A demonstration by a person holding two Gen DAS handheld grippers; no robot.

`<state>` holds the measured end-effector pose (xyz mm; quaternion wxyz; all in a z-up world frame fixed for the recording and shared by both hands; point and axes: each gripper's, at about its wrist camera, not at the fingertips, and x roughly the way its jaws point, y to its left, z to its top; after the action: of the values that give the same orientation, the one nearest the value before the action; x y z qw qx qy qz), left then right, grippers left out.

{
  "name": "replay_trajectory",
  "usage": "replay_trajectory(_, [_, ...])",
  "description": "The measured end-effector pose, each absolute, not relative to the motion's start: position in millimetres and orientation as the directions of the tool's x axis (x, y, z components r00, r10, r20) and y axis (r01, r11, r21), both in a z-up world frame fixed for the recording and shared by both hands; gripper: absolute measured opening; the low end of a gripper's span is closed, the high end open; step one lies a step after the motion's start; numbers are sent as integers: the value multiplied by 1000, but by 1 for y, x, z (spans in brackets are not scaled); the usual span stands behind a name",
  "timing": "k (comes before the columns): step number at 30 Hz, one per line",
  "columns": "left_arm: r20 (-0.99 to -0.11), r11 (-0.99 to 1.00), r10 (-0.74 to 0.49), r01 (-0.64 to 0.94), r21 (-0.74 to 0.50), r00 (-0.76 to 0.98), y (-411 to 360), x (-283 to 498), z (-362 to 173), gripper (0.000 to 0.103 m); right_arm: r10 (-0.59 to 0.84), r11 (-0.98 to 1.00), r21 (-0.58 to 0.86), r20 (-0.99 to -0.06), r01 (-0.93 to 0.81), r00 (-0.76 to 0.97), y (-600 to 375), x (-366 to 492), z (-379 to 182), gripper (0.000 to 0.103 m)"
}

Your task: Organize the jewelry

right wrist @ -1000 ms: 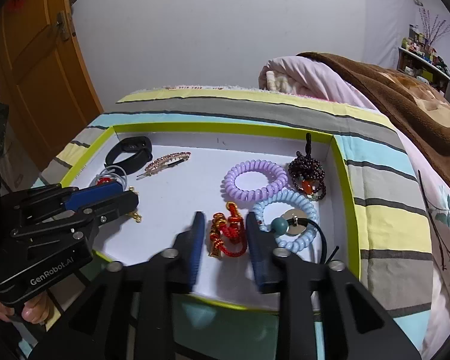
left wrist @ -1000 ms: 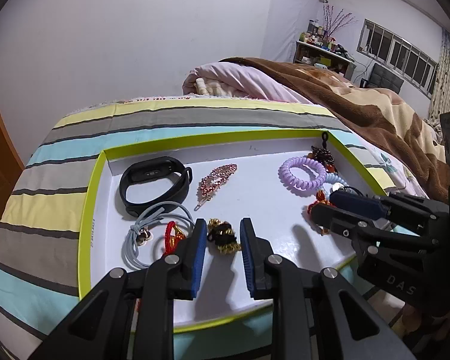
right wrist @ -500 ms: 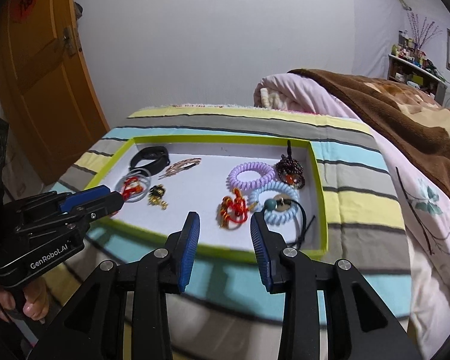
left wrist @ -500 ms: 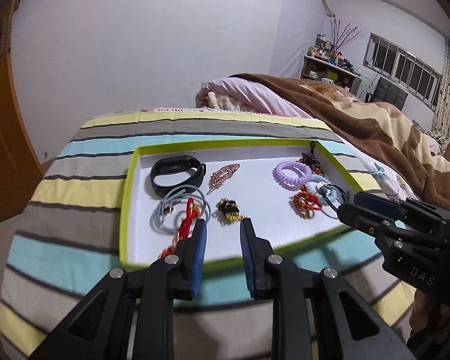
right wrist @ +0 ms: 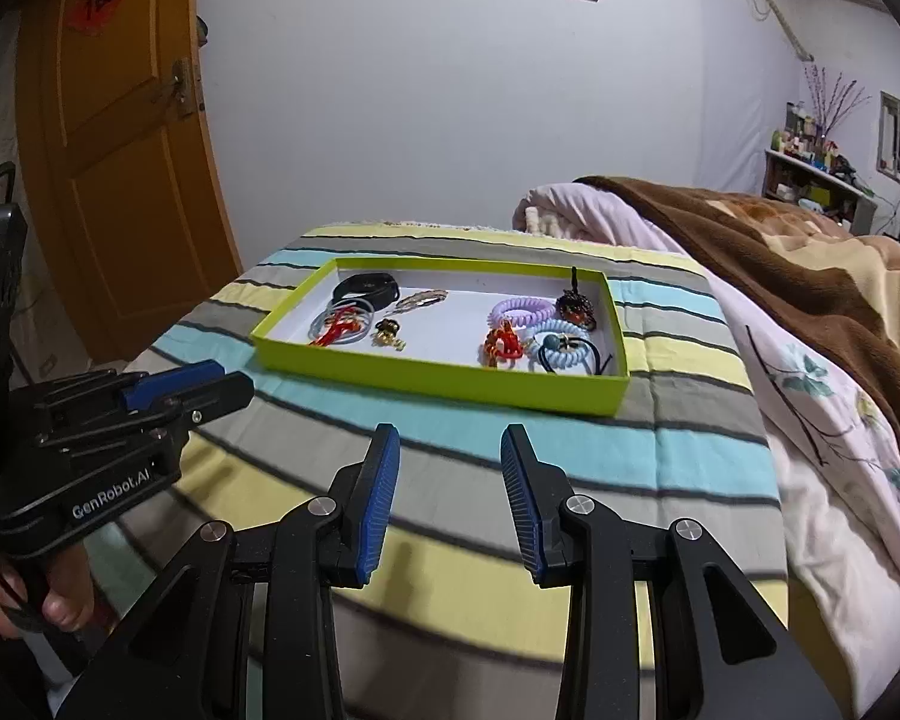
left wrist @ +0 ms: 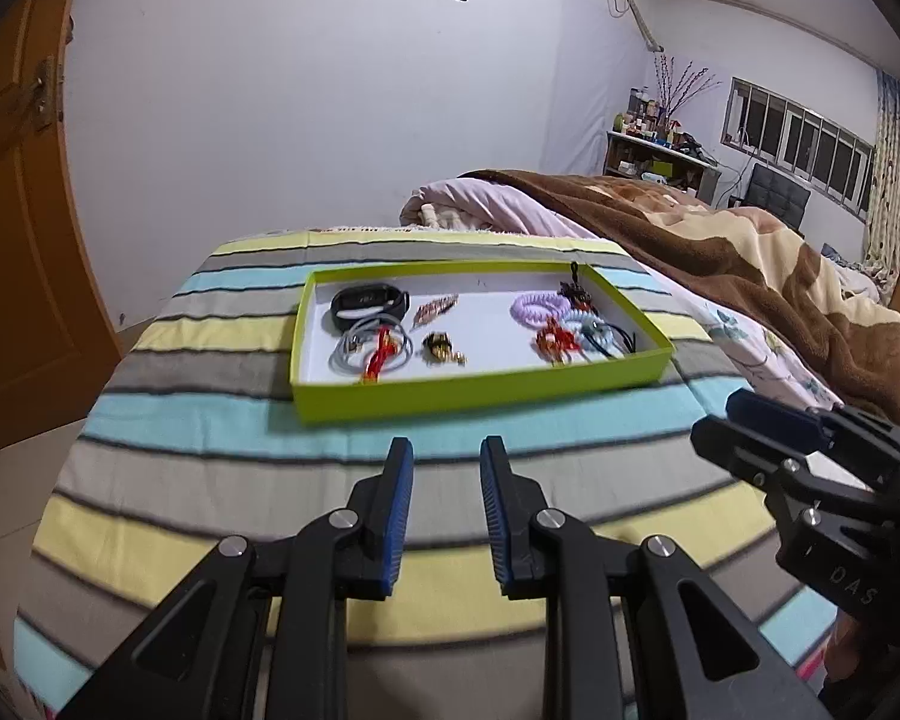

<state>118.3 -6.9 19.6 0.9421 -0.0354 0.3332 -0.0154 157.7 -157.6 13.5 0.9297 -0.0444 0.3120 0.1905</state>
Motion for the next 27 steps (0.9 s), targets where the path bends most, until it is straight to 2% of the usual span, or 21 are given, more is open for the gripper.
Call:
replay_trajectory(13, [-611, 999, -15, -20, -50, 792, -10, 59, 13, 24, 317, 931, 40, -582, -363, 749, -164, 102, 7, 36])
replay_trajectory(27, [-601, 999, -7, -23, -42, 799, -12, 49, 12, 24, 322, 929, 43, -585, -367, 745, -164, 93, 5, 36])
